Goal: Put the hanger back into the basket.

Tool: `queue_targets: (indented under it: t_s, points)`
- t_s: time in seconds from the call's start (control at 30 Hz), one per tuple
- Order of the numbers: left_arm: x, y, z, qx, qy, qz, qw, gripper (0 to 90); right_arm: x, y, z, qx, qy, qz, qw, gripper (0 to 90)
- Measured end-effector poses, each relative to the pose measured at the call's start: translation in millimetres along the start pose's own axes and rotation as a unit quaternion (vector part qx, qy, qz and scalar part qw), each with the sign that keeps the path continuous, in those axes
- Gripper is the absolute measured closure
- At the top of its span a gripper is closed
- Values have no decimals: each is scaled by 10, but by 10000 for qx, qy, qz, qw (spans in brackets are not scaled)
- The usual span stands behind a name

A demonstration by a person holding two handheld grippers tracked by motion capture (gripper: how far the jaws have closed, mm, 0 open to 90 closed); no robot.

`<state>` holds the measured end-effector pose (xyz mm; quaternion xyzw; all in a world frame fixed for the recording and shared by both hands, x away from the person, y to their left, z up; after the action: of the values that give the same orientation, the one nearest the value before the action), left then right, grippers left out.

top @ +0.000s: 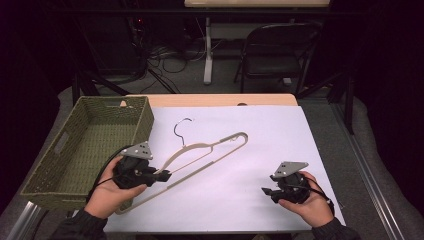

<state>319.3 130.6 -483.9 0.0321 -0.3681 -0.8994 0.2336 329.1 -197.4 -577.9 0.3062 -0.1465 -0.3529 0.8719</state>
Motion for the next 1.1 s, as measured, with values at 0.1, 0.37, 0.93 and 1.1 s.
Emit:
queue_targets:
  t_s: [0.1,0.37,0.93,1.1]
  points:
    - [-62,-5,94,47,94,33,9999,869,17,-24,-15,-10,-17,-16,10000,473]
    - [-310,-8,392,145,420,125,9989,870,75,-50,-32,126,-53,-210,9997,472]
    - [-903,-176,1003,397,1151,605,9907,870,152,-86,-76,122,-127,-331,9993,469]
    - [-1038,-275,1140,429,1298,720,9880,869,150,-87,-84,126,-162,-349,9992,469]
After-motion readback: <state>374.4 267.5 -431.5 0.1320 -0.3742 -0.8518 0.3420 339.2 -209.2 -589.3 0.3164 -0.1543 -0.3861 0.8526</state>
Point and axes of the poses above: each handheld gripper's, and its own axes: z roughly backward along the jaws, y roughly out of its top, x roughly to its right, the point moved 10 cm from there along -z, roughly forward along the jaws, and after that the axes turned 4 degrees about -z, right-handed, at the moved point
